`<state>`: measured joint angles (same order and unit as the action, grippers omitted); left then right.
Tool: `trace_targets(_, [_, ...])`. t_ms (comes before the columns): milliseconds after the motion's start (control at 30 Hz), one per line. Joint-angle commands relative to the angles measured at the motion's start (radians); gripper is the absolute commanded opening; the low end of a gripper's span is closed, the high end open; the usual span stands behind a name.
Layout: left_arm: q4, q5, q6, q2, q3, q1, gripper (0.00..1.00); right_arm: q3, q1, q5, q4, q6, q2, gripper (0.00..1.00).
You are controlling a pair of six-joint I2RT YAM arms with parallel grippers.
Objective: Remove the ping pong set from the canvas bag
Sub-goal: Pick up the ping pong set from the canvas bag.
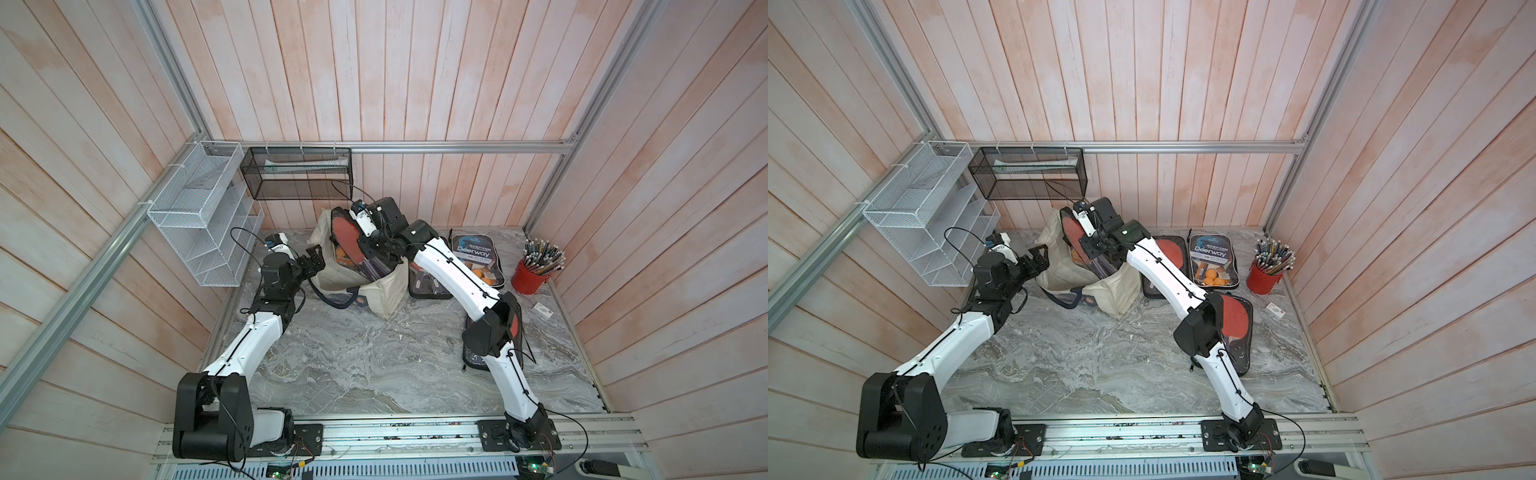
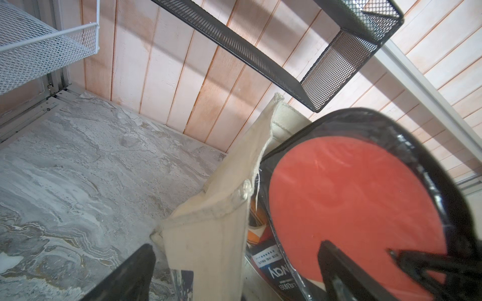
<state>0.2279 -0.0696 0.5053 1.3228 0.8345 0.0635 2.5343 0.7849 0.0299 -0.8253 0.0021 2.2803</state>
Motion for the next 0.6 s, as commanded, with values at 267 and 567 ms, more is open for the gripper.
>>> trace_targets(267, [0.016,0.017,0.003,-0.003,-0.014,-0.004,1.00,0.034,0.000,0.096,0.085,0.046,-0.283,0.00])
trace_targets(567, [0.015,0.024,-0.006,0.000,-0.017,-0.004,1.00,-0.201,0.000,0.309,0.133,0.066,-0.525,0.00])
